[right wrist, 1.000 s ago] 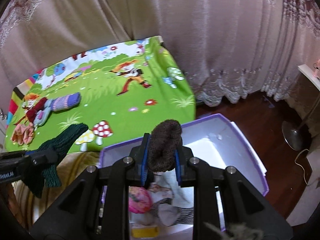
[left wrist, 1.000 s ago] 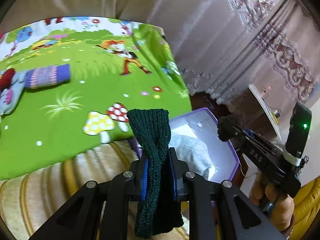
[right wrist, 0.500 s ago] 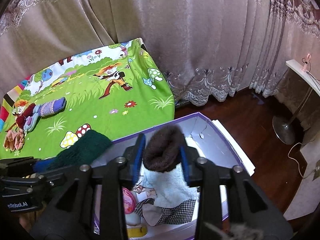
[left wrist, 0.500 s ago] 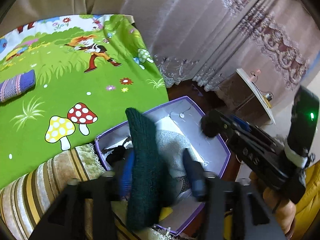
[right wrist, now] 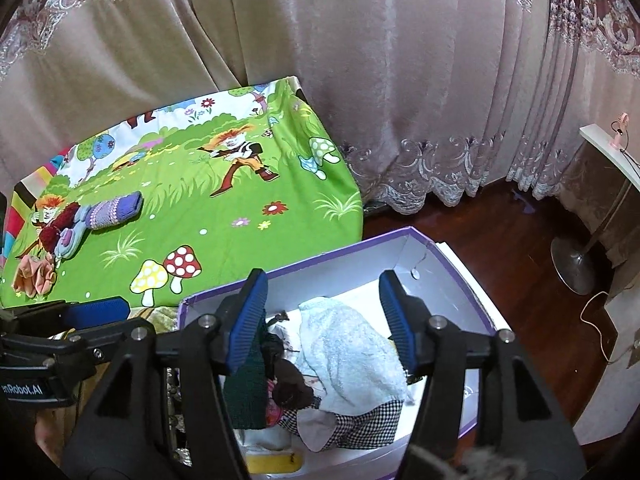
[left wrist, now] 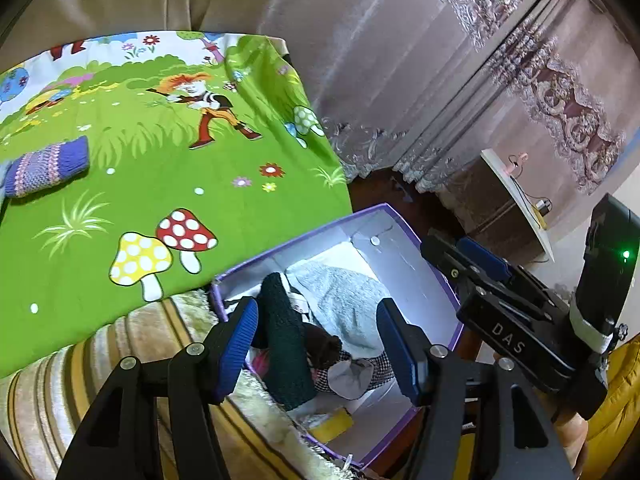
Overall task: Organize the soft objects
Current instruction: 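Move both open tools back over the pile on the blanket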
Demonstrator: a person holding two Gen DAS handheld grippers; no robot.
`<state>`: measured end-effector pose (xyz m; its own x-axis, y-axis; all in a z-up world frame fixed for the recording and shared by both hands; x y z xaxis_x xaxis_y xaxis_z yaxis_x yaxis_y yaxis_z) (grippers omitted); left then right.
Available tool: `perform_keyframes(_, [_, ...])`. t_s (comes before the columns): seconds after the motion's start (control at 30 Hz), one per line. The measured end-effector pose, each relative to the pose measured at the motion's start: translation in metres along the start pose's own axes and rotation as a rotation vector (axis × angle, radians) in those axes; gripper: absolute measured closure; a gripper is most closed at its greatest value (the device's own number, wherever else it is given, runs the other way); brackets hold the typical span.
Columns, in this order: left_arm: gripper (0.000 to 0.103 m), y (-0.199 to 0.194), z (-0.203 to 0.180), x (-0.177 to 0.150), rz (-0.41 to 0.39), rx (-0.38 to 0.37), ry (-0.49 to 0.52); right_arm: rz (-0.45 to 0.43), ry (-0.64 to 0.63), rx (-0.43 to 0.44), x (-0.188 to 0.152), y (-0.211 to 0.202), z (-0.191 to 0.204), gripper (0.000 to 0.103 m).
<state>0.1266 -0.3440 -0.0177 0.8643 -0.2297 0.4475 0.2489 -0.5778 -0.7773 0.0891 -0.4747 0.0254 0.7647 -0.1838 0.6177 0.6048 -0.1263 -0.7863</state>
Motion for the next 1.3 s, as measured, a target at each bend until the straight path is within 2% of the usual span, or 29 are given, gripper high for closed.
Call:
perform_keyframes(0.17, [0.040, -0.011, 0.015, 0.006, -0.037, 0.023, -0.024, -0.004, -0.024, 0.017, 0.002, -0.001, 0.013, 0.040])
perform_keyframes(0.43, [0.040, -0.030, 0.042, 0.016, -0.121, 0.131, -0.007, -0.009, -0.060, 0.043, 0.006, 0.000, 0.038, 0.040])
perform_keyframes(0.57, [0.040, -0.037, 0.053, 0.018, -0.122, 0.158, 0.003, -0.017, -0.078, 0.057, 0.008, -0.001, 0.049, 0.039])
perform_keyframes(0.7, [0.037, -0.045, 0.067, 0.021, -0.110, 0.161, -0.003, -0.034, -0.082, 0.062, 0.013, -0.004, 0.060, 0.029])
perform_keyframes(0.93, [0.019, -0.079, 0.096, 0.032, -0.199, 0.257, -0.017, -0.048, -0.119, 0.074, 0.023, -0.005, 0.089, 0.020])
perform_keyframes(1.13, [0.018, -0.107, 0.126, 0.035, -0.256, 0.392, -0.020, -0.068, -0.143, 0.035, 0.032, -0.006, 0.111, 0.010])
perform_keyframes(1.3, [0.018, -0.131, 0.152, 0.033, -0.336, 0.454, 0.012, -0.082, -0.141, 0.000, 0.040, -0.004, 0.122, 0.007])
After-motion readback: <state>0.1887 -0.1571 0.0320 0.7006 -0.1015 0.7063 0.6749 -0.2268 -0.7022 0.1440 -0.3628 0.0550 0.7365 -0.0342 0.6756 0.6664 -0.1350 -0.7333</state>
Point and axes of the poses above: each gripper's, at about its wrist camera, not at the fingertips, and y roughly the way its jaws point, z to its left, x to its top, the point moved 7 cm from there along y, roughly the way its jaws point, and after that the axes turned 5 degrees about z, right-handed, at the moved point
